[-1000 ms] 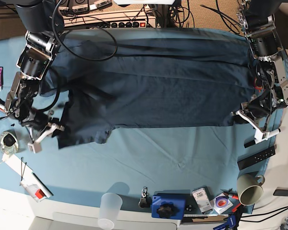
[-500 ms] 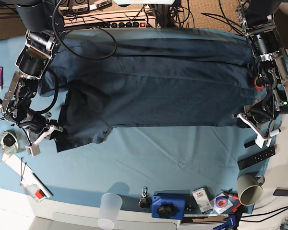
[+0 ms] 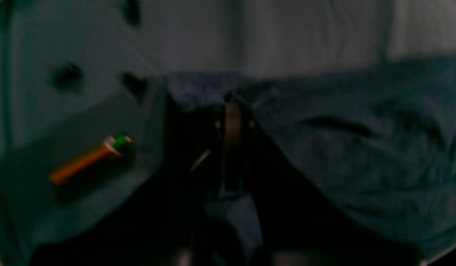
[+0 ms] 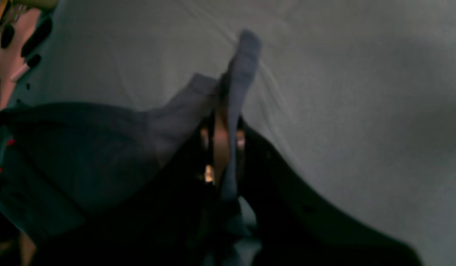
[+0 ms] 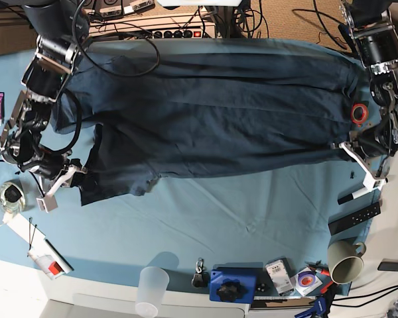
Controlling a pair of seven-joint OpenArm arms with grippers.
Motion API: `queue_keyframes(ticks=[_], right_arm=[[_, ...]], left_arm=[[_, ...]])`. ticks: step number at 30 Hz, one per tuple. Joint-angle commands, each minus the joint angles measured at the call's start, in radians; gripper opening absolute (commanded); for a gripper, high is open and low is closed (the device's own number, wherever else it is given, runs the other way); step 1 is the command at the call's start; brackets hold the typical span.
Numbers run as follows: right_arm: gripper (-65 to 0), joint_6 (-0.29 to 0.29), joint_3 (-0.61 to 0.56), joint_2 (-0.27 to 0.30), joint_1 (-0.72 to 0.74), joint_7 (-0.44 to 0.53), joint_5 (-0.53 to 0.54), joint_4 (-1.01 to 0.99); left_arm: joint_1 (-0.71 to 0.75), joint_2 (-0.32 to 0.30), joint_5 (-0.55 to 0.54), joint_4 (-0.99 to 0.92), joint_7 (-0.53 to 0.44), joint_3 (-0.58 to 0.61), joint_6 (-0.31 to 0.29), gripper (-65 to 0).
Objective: Fold the T-shirt properly
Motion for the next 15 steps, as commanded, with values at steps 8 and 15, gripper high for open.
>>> queue_keyframes(ticks=[8,15], right_arm=[[-65.0,0.003,0.005,0.017,-0.122,-0.018,0.031,0.245],[-65.0,0.003,0.061,0.017,-0.206,-0.049,0.074,0.308]], left_arm=[[0.029,-0.02,-0.01,0.098,0.002,-0.009,-0.005,-65.0],[0.124,-0.02,-0.01,0.207,0.001,-0.009,-0.005,-65.0]])
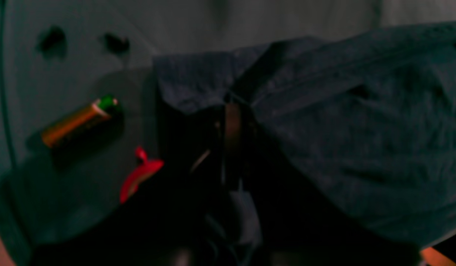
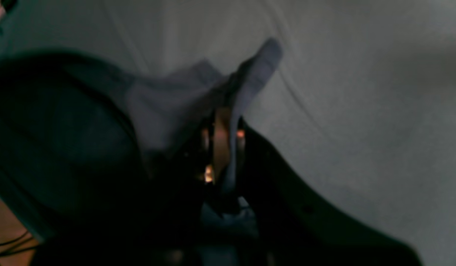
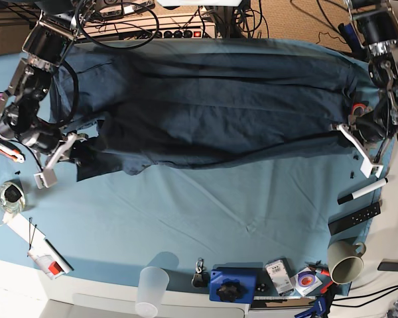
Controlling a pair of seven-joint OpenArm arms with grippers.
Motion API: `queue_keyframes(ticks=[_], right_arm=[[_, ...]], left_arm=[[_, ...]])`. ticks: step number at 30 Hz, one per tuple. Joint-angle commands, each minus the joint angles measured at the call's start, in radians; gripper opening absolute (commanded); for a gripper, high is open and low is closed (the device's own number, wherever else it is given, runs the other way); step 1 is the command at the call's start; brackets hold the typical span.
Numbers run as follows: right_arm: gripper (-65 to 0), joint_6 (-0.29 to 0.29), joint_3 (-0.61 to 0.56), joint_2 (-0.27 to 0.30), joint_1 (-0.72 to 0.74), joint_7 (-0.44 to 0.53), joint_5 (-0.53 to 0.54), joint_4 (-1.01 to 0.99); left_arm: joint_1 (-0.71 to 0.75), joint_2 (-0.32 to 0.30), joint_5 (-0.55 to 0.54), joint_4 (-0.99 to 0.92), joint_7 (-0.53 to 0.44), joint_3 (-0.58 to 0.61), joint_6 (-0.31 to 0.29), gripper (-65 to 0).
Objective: Fold the T-shirt properly
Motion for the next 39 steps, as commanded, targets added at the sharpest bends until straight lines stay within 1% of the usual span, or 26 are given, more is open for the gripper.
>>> queue_keyframes(ticks=[1,6,9,13,18,21,25,28,31,32,33,36,39], right_arm=[[-65.0,0.001,0.021,0.019,0.0,0.008,0.027,0.026],[-65.0,0.001,0.081,0.019,-0.067,-0.007,0.049,0.054],[-65.0,0.001,0.114,0.019,-0.114,-0.015,0.091,0.078],[-65.0,0.001,0.154,0.019,-0.173,-0.018,0.092,0.139],[-65.0,0.001,0.188,0.019,-0.243,-0.018,0.094,0.193],[-65.0,0.001,0.191,0.019,-0.271,-0.018,0.101,0.203],[-65.0,0.001,0.191,0.019,-0.291,-0.019,0.1,0.203],[-65.0,0.001,0.191,0.019,-0.296,-0.019,0.1,0.203],[-65.0,0.001,0.191,0.019,-0.298,-0.019,0.1,0.203],[-65.0,0.001,0.191,0.019,-0.303,-0.019,0.103,0.203],[-65.0,0.001,0.191,0.019,-0.31,-0.019,0.112,0.203],[-65.0,0.001,0.191,0.019,-0.341,-0.019,0.123,0.203],[-65.0,0.001,0.191,0.019,-0.359,-0.019,0.123,0.203]], left_arm=[[0.002,-0.019,-0.01,0.035,-0.013,-0.005,-0.004,-65.0],[0.053,-0.019,-0.01,0.084,-0.019,-0.005,-0.004,-65.0],[0.064,-0.019,0.009,0.108,-0.019,-0.005,-0.003,-65.0],[0.079,-0.019,0.027,0.128,-0.019,-0.005,0.012,-65.0],[0.119,-0.019,0.028,0.148,-0.016,-0.006,0.011,-65.0],[0.146,-0.019,0.039,0.177,-0.016,-0.028,0.012,-65.0],[0.192,-0.019,0.033,0.223,-0.021,-0.112,0.011,-65.0],[0.225,-0.019,-0.037,0.237,-0.027,-0.177,0.003,-65.0],[0.249,-0.019,-0.101,0.237,-0.015,-0.203,-0.048,-65.0],[0.258,-0.019,-0.114,0.237,-0.014,-0.203,-0.055,-65.0],[0.265,-0.018,-0.125,0.237,-0.006,-0.203,-0.064,-65.0],[0.28,-0.018,-0.134,0.237,0.0,-0.203,-0.064,-65.0],[0.282,-0.016,-0.135,0.237,-0.02,-0.203,-0.065,-65.0]])
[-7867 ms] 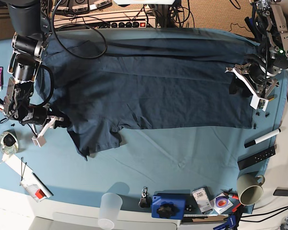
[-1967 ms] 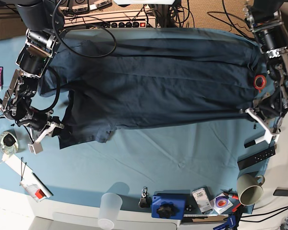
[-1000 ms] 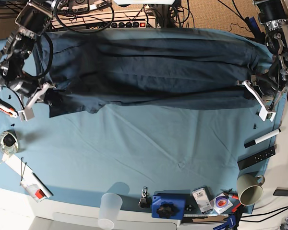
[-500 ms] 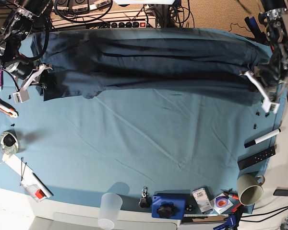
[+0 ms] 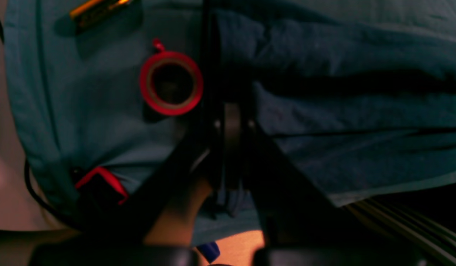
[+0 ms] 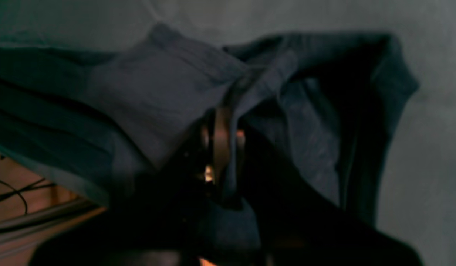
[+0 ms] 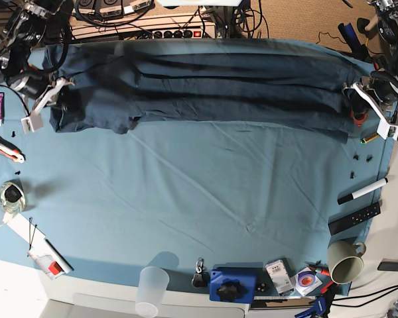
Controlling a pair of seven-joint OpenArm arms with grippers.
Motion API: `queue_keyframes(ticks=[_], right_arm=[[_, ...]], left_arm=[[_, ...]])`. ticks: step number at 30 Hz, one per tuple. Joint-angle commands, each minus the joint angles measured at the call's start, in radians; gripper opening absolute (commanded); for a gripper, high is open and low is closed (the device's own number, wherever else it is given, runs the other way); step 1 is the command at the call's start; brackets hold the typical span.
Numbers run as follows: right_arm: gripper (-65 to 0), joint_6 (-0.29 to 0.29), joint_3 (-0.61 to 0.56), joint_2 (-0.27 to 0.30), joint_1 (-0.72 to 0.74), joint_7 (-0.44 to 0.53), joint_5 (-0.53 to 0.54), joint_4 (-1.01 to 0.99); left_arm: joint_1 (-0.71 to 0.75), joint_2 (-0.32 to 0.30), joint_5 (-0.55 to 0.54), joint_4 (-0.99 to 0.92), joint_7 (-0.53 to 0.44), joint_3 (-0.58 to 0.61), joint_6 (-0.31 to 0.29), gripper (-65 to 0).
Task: Fold the T-shirt properly
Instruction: 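Hold the shirt edges with both grippers and adjust the fold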
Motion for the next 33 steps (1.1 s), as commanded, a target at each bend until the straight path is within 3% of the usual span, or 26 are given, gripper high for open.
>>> queue_keyframes(ticks=[1,4,5,8,9,12,21,26,33], right_arm=[[-65.0,0.001,0.008,0.02,0.009,0.018,0.016,0.017],[-65.0,0.001,0.008,0.02,0.014,0.018,0.017,0.017],[-65.0,0.001,0.008,0.02,0.015,0.018,0.017,0.017],[-65.0,0.001,0.008,0.02,0.014,0.018,0.016,0.017],[-65.0,0.001,0.008,0.02,0.014,0.018,0.016,0.017],[-65.0,0.001,0.008,0.02,0.014,0.018,0.016,0.017],[-65.0,0.001,0.008,0.02,0.014,0.018,0.016,0.017],[-65.0,0.001,0.008,0.02,0.014,0.018,0.016,0.017],[-65.0,0.001,0.008,0.02,0.014,0.018,0.016,0.017]], left_arm=[[-0.005,-0.015,-0.014,0.018,-0.031,-0.007,-0.008,-65.0],[-0.005,-0.015,-0.035,0.018,-0.07,-0.007,-0.063,-65.0],[-0.006,-0.015,-0.058,0.018,-0.074,-0.007,-0.087,-60.7],[-0.005,-0.015,-0.117,0.018,-0.107,-0.007,-0.113,-39.2],[-0.006,-0.015,-0.122,0.018,-0.13,-0.006,-0.113,-35.8],[-0.022,-0.015,-0.116,0.01,-0.175,-0.005,-0.113,-35.2],[-0.079,-0.015,-0.075,-0.088,-0.146,0.094,-0.111,-35.2],[-0.101,-0.015,0.04,-0.147,-0.149,0.135,-0.027,-35.2],[-0.112,-0.015,0.043,-0.148,-0.149,0.135,-0.023,-36.7]])
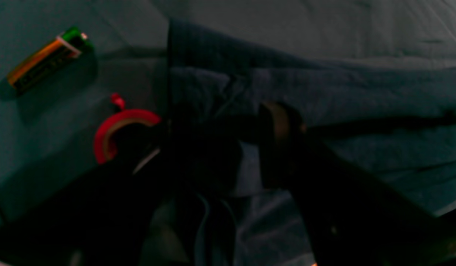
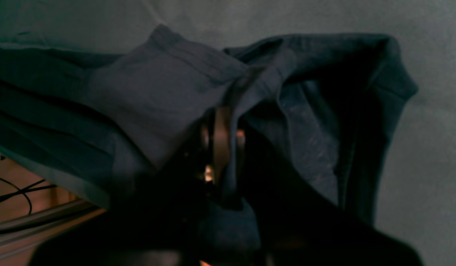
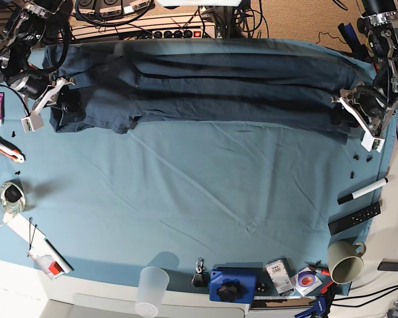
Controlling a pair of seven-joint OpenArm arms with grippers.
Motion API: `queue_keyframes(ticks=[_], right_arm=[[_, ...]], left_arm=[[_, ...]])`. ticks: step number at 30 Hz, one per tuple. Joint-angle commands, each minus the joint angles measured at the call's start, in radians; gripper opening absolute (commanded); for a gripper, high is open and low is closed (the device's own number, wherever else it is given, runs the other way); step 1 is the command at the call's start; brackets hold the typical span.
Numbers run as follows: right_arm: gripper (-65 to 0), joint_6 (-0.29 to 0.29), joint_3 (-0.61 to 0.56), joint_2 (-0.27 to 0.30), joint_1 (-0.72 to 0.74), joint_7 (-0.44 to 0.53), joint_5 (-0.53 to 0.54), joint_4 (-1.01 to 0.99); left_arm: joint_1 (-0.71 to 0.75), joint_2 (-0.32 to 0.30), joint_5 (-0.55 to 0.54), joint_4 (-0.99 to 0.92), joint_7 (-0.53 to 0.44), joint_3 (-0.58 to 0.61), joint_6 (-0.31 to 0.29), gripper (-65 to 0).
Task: Fold the T-shirt properly
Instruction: 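Hold the shirt edges with both grippers and adjust the fold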
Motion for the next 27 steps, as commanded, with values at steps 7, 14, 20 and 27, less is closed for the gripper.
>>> queue_keyframes(ticks=[7,14,20,27], right_arm=[[-65.0,0.001,0.008,0.019,0.008,0.017,0.016,0.017],[-65.0,0.001,0.008,0.019,0.008,0.017,0.016,0.017],[-65.0,0.001,0.008,0.02,0.008,0.017,0.016,0.017],[-65.0,0.001,0.008,0.02,0.008,0.017,0.016,0.017]], left_arm=[[-0.017,-0.017,-0.011,0.017,-0.073,-0.006,-0.065,-36.6],[-0.023,-0.017,-0.027,-0.056,-0.064,-0.006,-0.065,-36.6],[-0.053,-0.017,-0.084,-0.15,-0.033,-0.006,-0.098,-36.6],[-0.07,-0.017,-0.109,-0.15,-0.033,-0.006,-0.084,-51.3]])
